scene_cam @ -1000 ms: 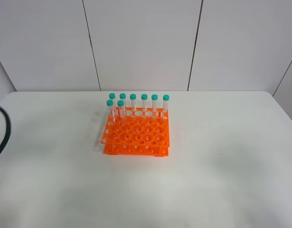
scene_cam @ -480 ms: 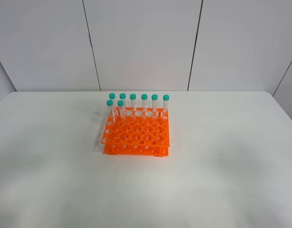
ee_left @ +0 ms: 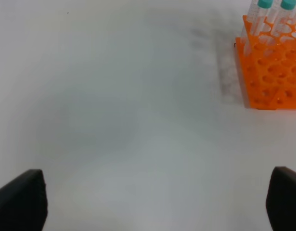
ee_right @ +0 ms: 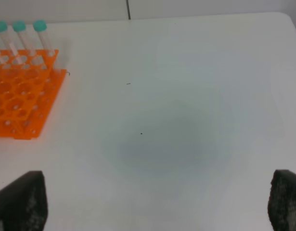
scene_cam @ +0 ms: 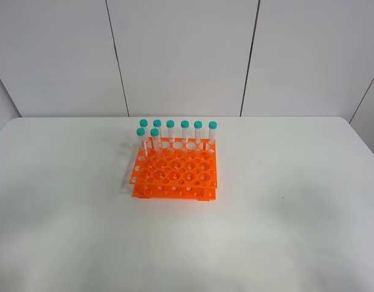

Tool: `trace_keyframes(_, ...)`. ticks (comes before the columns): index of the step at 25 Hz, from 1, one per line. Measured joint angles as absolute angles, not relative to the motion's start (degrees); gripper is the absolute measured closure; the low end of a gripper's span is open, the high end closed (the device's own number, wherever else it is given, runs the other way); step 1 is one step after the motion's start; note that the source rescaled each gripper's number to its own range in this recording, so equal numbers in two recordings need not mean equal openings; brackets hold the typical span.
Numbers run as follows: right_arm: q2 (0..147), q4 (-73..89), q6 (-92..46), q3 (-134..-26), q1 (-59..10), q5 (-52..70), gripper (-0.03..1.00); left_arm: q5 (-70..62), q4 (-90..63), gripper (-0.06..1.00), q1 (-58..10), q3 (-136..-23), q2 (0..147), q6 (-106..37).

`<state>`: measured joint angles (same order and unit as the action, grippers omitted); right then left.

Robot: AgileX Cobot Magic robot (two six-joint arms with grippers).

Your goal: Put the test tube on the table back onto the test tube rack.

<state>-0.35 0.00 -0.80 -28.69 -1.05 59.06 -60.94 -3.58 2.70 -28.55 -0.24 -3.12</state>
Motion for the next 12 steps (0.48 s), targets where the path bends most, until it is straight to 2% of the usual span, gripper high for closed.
trace_keyframes(12, -0.4, 0.4, -0.8, -28.7, -1.1, 59.1, -0.03, -60.9, -3.6, -0.06, 2.5, -28.5, -0.3, -3.2)
